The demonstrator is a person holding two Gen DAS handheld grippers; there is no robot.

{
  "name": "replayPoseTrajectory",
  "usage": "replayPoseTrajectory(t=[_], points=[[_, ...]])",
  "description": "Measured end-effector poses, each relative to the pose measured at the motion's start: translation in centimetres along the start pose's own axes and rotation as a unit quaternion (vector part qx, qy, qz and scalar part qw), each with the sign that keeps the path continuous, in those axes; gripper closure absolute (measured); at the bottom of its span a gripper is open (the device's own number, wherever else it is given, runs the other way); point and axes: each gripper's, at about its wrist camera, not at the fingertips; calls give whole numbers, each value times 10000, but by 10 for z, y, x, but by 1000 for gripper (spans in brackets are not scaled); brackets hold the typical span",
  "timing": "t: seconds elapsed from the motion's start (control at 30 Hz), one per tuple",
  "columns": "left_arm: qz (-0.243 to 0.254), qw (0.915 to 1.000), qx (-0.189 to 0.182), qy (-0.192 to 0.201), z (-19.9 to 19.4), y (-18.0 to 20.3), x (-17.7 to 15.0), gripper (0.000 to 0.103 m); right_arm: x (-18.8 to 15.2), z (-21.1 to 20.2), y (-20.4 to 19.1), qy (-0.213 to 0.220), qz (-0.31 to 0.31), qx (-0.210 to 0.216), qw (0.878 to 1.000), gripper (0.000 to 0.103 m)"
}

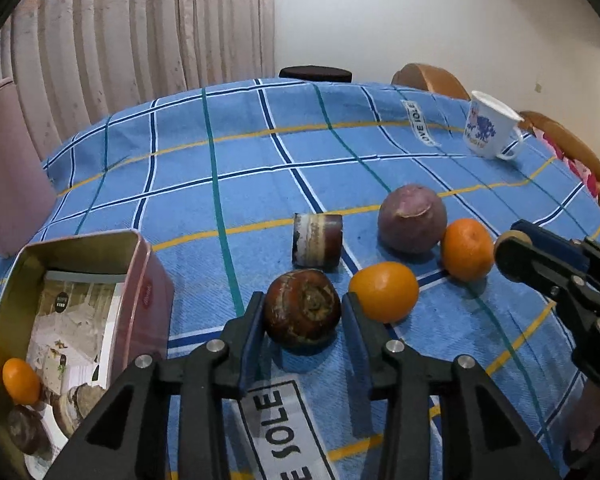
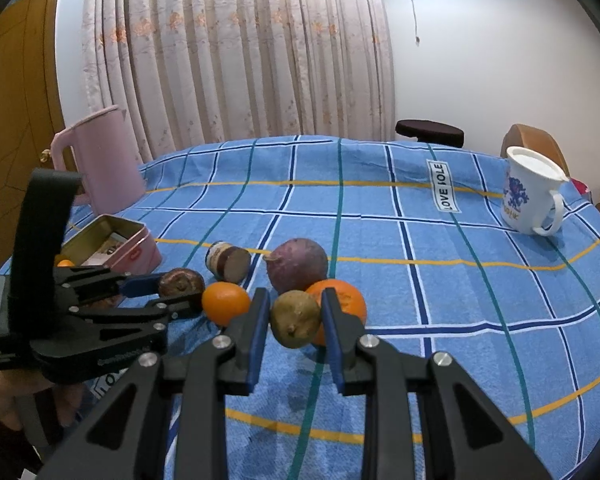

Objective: Organize fruits
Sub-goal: 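Grasp the reddish-brown round fruit with the left gripper while the right gripper grasps another kiwi, then carry the reddish-brown fruit with the left gripper while the right gripper carries the kiwi toward the tin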

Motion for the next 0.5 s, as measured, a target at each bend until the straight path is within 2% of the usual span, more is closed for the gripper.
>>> replayPoseTrajectory(t=[0.2, 0.5], points=[[-204, 9982, -54, 558, -28, -4, -10, 63, -1, -6, -2, 147, -22, 63, 9999, 73], [-135, 9913, 249, 1287, -57, 3, -16, 63, -1, -14, -7, 350, -148, 165, 9991, 73]])
Point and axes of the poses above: each gripper's, at about its wrist camera, not at the fingertips, and z roughly the way its jaws point, y to its right, x to its top, and after that the axes turned 5 degrees about z, right-handed
